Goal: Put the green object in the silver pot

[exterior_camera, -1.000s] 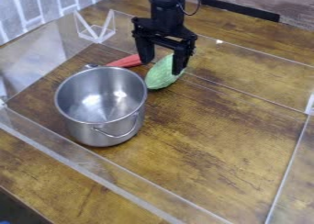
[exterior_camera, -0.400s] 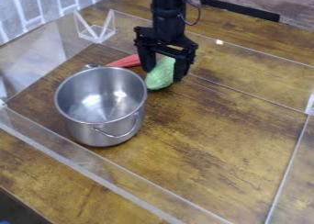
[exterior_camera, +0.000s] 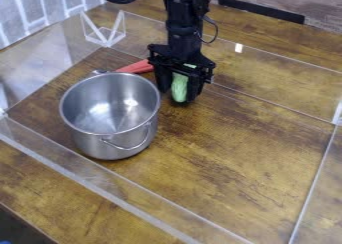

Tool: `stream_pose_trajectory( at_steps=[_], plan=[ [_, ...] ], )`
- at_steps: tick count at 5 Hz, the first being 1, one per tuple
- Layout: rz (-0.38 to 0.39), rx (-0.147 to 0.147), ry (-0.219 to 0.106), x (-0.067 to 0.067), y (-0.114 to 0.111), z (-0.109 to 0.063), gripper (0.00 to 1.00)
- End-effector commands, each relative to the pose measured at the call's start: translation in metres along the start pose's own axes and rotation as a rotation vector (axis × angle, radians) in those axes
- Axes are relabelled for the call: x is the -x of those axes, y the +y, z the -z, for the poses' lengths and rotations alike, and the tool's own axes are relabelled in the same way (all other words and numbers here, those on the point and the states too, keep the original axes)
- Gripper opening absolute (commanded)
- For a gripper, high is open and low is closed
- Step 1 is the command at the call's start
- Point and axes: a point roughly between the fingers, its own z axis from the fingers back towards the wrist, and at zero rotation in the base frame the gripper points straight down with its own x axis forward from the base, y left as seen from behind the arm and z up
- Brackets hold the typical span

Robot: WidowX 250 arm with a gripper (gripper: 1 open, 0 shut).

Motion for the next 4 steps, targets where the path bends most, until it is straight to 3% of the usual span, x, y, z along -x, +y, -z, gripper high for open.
stream_pose_trajectory(
  at_steps=[1,4],
  plan=[
    [-0.008,-0.002,-0.048,-0.005,0.005,-0.022,0.00],
    [-0.012,-0.009,-0.054,0.004,0.011,-0.050,0.00]
  ],
)
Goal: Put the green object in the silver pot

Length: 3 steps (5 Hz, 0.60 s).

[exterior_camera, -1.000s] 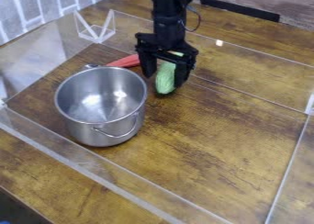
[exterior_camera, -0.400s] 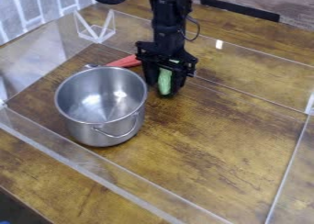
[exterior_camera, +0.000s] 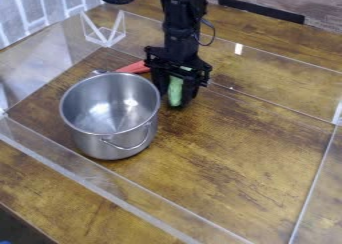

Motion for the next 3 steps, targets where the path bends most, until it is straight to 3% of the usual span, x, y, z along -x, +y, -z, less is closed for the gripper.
stream_pose_trajectory(
  at_steps=[1,3],
  plan=[
    [-0.020,-0.008,-0.116,-0.005,0.011,-0.053,0.00],
    [-0.028,-0.014,-0.130,0.002,0.017,-0.072,0.00]
  ],
)
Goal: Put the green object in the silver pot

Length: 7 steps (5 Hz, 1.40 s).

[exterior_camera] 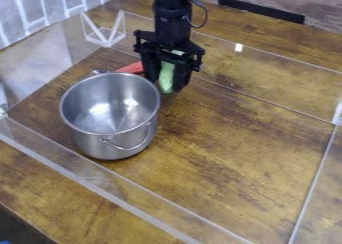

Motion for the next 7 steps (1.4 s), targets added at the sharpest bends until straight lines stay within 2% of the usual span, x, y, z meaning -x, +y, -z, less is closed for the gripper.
stream_pose_trajectory(
  at_steps=[1,3,7],
  plan=[
    [-0.017,-0.013,-0.120,-0.003,0.011,-0.055,0.00],
    [-0.025,-0.027,-0.129,0.007,0.016,-0.073,0.00],
    [-0.039,-0.027,-0.124,0.012,0.020,-0.073,0.00]
  ],
)
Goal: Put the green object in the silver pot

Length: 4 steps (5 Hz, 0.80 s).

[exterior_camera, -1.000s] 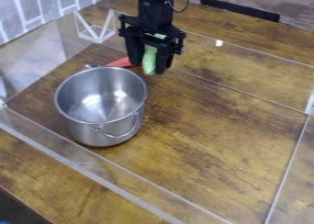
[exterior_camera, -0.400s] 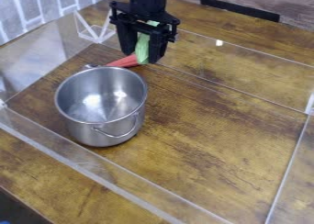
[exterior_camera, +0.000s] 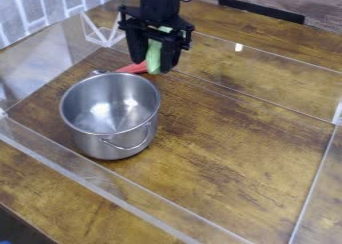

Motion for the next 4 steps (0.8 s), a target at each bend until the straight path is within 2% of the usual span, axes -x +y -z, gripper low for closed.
stream_pose_trajectory(
  at_steps=[1,4],
  plan=[
    [-0.033,-0.005,-0.113,-0.0018,0.0126,-0.0420,0.00],
    [-0.047,-0.001,-0.111,0.0007,0.0145,-0.0409,0.00]
  ],
)
